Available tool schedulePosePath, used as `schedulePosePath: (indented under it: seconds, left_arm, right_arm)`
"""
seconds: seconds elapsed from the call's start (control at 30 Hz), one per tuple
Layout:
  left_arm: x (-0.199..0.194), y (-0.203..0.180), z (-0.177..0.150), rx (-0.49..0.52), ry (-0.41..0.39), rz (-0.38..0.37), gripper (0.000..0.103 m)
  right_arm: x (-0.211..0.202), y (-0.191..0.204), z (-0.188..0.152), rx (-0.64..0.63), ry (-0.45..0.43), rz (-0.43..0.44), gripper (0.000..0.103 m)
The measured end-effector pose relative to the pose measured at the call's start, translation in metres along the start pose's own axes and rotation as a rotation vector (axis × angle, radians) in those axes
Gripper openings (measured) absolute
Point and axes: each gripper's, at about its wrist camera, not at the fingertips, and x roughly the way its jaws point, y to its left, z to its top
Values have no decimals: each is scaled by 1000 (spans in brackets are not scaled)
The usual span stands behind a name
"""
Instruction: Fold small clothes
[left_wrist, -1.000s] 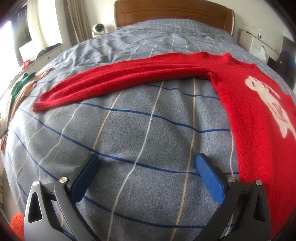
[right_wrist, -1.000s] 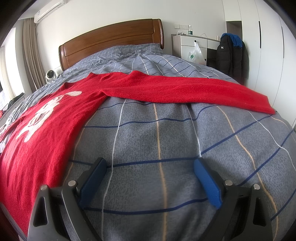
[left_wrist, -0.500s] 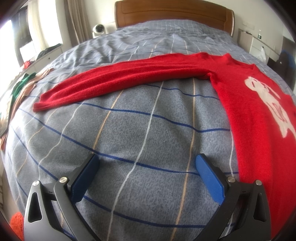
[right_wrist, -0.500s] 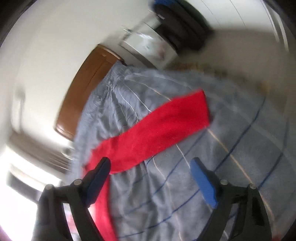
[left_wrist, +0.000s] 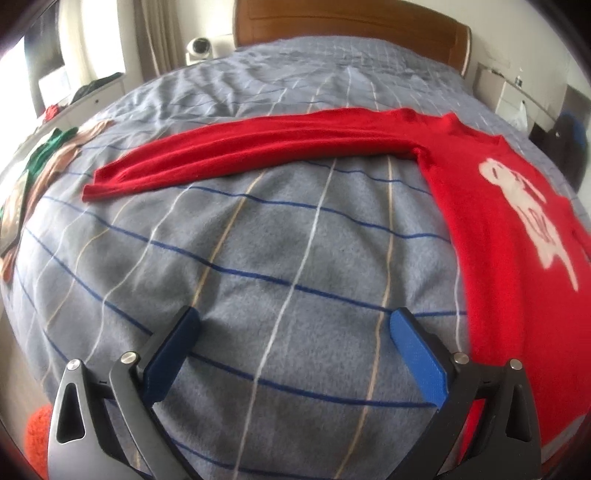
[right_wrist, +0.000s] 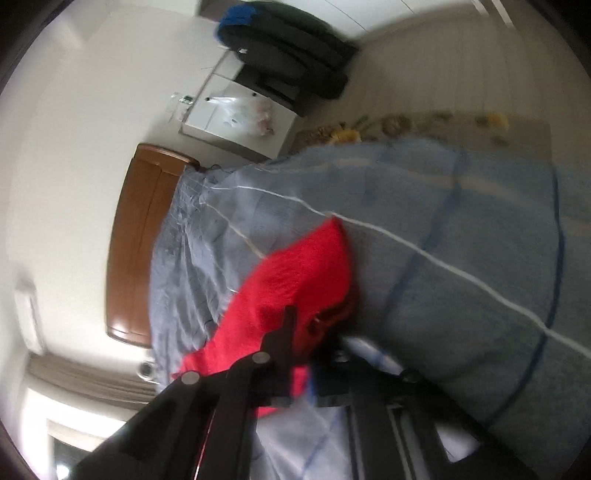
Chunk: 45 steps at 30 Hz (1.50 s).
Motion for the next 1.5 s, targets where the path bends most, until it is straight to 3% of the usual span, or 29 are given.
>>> schedulePosePath:
  seconds: [0.1,0.23,0.37,0.47,0.5,0.53,0.57,0.6,0.63,0.7,0.8,1.03,1.23,1.3,1.33,1.4,1.5]
  left_arm:
    - [4,-1,1,2,-11,9,103]
    - [8,-2,2,3,-18,11,103]
    - [9,-3,2,3,-25,18,103]
    - [10,-4,1,11,-32,26,103]
    - [9,-4,1,10,-33,25,103]
    - [9,-4,0,10,-33,23,103]
    - [9,-5,0,10,-33,23,103]
    - [9,-4,0,11,-32,21,103]
    - [9,-5,0,12,-32,20,103]
    - [9,-5,0,12,-32,21,103]
    - [9,-6,-1,12,-31,29,103]
    - [10,-10,-4,19,-44,54,103]
    - [9,-11,-7,19,-64,64,103]
    - [9,-11,-8,20,-72,67,103]
    - [9,-12,-8,20,-76,69,103]
    - [8,-12,-9,20,-80,72,103]
    - [8,-13,-10,20,-86,78,103]
  right_arm:
    - [-11,86,3,-247,-32,56,5]
    - [-8,206,-31,-497,31,205,5]
    - [24,307,-108,-669,173,337,5]
    - [61,349,-183,-792,274,356,6]
    - [77,352,-209,-812,331,363,8]
    - [99,354,-235,-813,430,372,20]
    - [122,351,-260,-784,559,376,56]
    - [138,343,-280,-741,670,377,73]
    - [144,334,-293,-705,728,381,79]
    - [141,319,-300,-692,738,398,79]
    - [124,289,-286,-722,682,356,79]
    - [71,193,-210,-885,378,57,80]
    - [33,124,-155,-910,176,-47,83]
    - [25,99,-137,-866,115,-93,86]
    - [25,87,-129,-817,113,-94,86]
    - [30,61,-115,-682,143,-18,87]
    - [25,53,-114,-643,104,49,87]
